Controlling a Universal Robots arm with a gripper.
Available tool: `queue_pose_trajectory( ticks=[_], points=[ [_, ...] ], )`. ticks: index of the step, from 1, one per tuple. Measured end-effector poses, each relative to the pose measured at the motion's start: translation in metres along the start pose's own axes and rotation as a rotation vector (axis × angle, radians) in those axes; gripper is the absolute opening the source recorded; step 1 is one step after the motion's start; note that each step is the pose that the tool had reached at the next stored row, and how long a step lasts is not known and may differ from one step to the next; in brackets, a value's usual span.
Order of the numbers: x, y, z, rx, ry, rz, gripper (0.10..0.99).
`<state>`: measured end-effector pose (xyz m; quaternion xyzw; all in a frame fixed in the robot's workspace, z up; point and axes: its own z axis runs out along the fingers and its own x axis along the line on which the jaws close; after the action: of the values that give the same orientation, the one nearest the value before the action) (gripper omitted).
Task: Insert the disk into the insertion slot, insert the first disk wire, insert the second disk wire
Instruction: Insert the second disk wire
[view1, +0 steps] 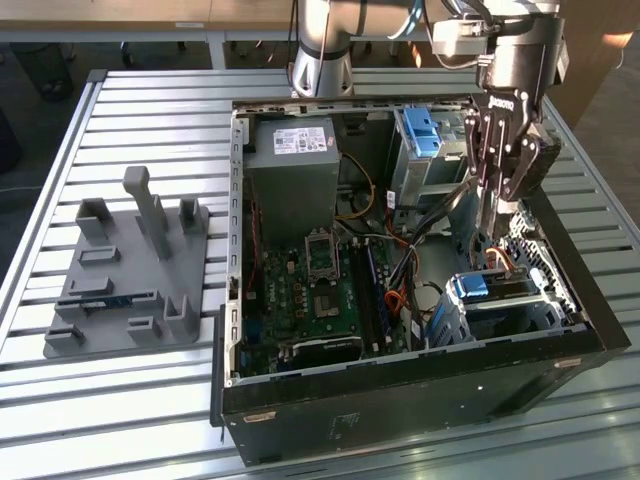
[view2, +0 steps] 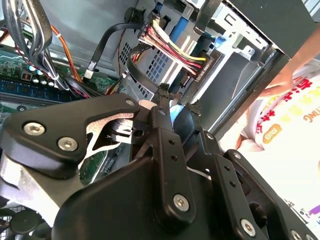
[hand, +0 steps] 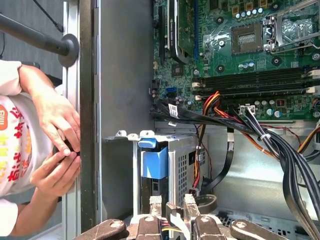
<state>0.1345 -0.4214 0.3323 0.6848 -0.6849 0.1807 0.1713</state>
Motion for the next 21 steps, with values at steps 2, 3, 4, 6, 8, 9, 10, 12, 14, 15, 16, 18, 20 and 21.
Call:
queue_pose_trajectory(
  ticks=[2, 3, 4, 6, 8, 9, 10, 12, 14, 15, 16, 18, 20, 21],
  points=[
    [-0.0003, 0.0011, -0.0002, 0.001, 0.0001, 0.001, 0.314],
    [-0.0003, 0.0012, -0.0002, 0.001, 0.0001, 0.001, 0.314],
    [-0.0004, 0.0012, -0.0001, 0.001, 0.0003, 0.001, 0.314],
    [-0.0005, 0.0012, -0.0002, 0.001, 0.0014, 0.001, 0.314],
    [-0.0006, 0.0013, -0.0002, 0.001, 0.004, 0.001, 0.314],
    [-0.0005, 0.0013, -0.0003, 0.001, 0.0047, 0.001, 0.314],
    [-0.0006, 0.0013, -0.0003, 0.001, 0.0053, 0.001, 0.314],
    [-0.0006, 0.0013, -0.0003, 0.001, 0.006, 0.001, 0.314],
    [-0.0007, 0.0013, -0.0003, 0.001, 0.0068, 0.001, 0.314],
    [-0.0008, 0.0013, -0.0003, 0.001, 0.0075, 0.001, 0.314],
    [-0.0009, 0.0013, -0.0003, 0.001, 0.0082, 0.001, 0.314],
    [-0.0011, 0.0013, -0.0003, 0.001, 0.0097, 0.001, 0.314],
    [-0.0015, 0.0013, -0.0004, 0.001, 0.0108, 0.001, 0.302],
    [-0.0017, 0.0013, -0.0004, 0.001, 0.0114, 0.001, 0.227]
  ],
)
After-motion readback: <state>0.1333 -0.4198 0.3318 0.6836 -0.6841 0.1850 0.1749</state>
